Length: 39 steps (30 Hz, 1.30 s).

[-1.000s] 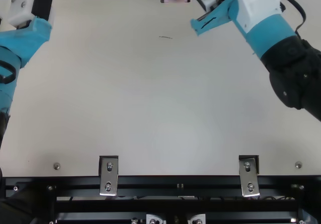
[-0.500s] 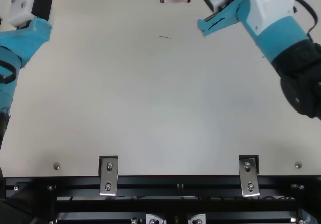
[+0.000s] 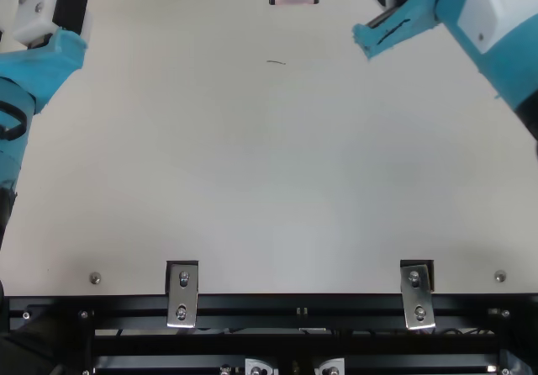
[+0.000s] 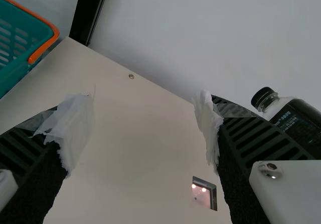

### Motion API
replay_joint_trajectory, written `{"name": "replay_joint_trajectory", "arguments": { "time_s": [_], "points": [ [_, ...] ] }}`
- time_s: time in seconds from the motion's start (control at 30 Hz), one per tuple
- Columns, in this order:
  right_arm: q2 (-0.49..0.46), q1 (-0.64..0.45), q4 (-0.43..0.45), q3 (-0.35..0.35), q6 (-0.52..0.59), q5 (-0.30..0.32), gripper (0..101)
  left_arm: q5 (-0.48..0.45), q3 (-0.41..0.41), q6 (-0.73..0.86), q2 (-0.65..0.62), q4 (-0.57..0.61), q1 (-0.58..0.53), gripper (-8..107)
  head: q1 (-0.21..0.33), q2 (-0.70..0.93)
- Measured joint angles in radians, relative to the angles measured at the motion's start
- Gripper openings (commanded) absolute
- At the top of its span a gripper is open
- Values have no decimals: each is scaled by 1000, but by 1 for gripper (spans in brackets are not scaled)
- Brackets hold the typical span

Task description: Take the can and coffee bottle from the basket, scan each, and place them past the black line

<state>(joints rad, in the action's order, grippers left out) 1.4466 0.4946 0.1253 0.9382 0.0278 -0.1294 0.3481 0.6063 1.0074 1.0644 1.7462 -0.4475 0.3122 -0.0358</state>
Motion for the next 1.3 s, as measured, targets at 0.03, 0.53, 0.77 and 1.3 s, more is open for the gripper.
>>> {"name": "replay_joint_trajectory", "arguments": {
  "time_s": [0.03, 0.53, 0.77, 1.3],
  "points": [
    [-11, 6, 14, 10, -12, 31, 0, 0, 0, 0, 0, 0, 0, 90, 0, 0],
    [-173, 2, -125, 119, 109, 380, 0, 0, 0, 0, 0, 0, 0, 90, 0, -143],
    [-219, -88, -229, 126, 243, 461, 0, 0, 0, 0, 0, 0, 0, 90, 0, -363],
    [-288, -296, -348, 85, 428, 521, 0, 0, 0, 0, 0, 0, 0, 90, 26, -650]
  ]
}}
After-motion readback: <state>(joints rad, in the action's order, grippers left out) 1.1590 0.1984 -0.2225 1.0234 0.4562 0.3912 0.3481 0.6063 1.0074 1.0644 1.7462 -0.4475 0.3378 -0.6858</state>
